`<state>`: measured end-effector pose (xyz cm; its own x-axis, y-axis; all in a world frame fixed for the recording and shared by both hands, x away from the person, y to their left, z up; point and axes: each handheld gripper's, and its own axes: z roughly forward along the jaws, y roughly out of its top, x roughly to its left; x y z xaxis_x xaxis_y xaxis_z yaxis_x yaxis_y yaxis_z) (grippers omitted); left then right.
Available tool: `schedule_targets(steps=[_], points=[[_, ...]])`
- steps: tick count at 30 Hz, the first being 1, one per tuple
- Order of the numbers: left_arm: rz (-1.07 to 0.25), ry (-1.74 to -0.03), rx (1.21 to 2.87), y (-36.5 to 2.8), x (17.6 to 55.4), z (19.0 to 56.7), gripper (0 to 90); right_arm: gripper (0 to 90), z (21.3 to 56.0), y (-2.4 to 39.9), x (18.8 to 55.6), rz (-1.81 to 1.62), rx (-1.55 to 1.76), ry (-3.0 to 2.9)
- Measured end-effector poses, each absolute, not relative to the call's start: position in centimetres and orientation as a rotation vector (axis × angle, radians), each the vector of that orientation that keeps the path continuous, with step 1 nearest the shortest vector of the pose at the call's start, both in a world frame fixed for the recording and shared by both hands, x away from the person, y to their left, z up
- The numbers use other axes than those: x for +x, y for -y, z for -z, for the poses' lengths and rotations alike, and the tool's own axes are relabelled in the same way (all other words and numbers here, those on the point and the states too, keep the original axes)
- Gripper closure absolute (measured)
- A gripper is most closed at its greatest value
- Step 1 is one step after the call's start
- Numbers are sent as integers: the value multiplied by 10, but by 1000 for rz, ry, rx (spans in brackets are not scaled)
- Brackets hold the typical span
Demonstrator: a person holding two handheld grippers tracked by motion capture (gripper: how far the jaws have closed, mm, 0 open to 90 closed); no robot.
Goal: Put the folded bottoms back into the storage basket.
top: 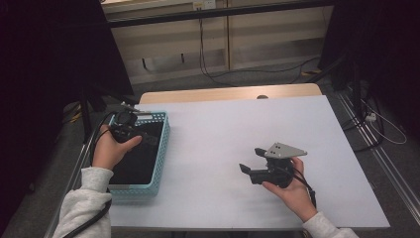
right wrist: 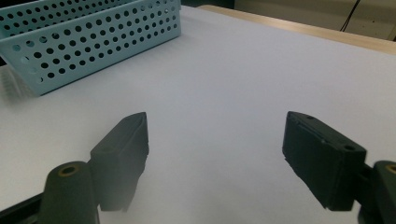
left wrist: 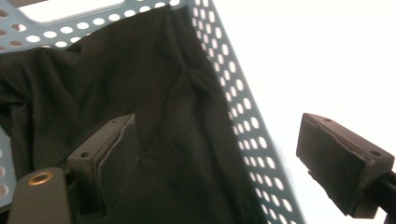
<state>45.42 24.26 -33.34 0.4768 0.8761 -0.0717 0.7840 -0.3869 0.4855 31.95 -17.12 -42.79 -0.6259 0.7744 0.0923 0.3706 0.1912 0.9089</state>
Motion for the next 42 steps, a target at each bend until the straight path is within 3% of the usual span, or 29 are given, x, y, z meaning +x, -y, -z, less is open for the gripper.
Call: schedule_targets(steps=[15, 42], points=[[-221, -1219, 2279, -202, 431, 343, 127, 220, 431, 187, 312, -1402, 1088, -2098], [-128, -1102, 2262, -152, 404, 377, 119, 217, 434, 208, 305, -1398, 1137, -2083]])
